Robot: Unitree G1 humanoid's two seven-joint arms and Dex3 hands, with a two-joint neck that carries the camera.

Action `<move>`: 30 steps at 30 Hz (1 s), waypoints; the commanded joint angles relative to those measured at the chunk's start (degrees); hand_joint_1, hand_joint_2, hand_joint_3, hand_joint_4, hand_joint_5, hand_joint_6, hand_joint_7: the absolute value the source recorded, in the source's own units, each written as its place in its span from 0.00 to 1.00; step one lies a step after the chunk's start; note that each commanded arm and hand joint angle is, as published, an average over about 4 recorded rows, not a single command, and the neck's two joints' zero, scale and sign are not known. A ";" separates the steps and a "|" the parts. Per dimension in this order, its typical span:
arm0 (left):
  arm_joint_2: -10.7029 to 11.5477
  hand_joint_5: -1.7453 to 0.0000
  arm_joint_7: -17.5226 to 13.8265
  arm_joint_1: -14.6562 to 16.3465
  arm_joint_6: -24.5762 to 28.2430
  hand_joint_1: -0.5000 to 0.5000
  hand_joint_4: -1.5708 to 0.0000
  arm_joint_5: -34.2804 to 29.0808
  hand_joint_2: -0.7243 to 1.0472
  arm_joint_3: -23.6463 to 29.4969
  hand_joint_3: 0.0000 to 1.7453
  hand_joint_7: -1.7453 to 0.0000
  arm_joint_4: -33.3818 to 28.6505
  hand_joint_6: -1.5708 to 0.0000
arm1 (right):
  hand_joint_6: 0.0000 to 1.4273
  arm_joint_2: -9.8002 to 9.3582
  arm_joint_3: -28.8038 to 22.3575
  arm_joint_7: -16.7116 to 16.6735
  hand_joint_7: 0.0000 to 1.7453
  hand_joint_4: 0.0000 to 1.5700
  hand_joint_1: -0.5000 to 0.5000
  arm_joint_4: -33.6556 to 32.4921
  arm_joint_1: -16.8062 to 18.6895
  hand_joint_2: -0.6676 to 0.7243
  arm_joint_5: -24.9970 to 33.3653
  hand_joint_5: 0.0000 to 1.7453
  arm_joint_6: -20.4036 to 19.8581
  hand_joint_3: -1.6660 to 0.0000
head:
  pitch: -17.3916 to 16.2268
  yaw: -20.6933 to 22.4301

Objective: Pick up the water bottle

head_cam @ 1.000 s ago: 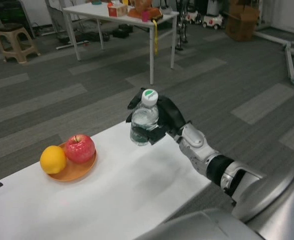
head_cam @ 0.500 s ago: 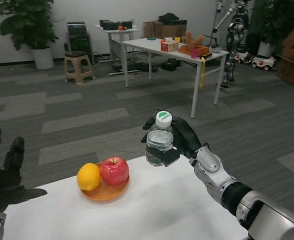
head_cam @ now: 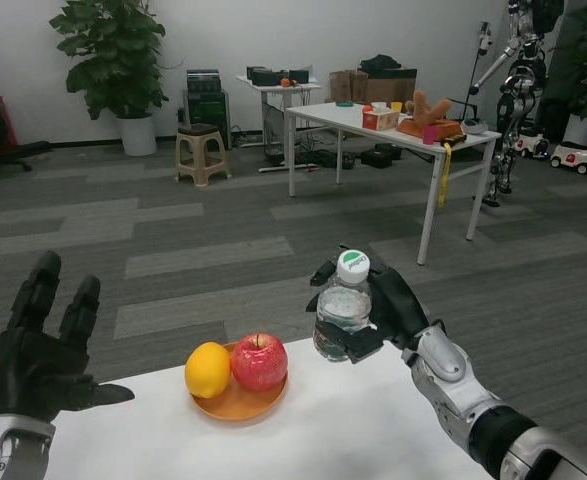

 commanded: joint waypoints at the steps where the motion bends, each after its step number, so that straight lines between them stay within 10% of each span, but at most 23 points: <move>1: -0.47 0.94 0.38 0.80 0.22 0.00 1.00 1.01 0.35 0.37 0.01 1.00 -0.89 1.00 | 0.58 0.42 -0.32 -0.83 0.72 0.89 0.50 -0.80 -2.92 0.07 0.06 0.61 -0.15 0.05 | -0.06 -0.46; 30: -0.71 0.94 0.42 2.97 0.18 0.00 1.00 1.84 0.35 2.85 0.04 1.00 -2.69 1.00 | 0.58 0.97 -4.27 -2.28 0.72 0.91 0.50 -4.12 -0.70 0.08 -0.03 0.57 -0.30 0.05 | -1.44 -1.21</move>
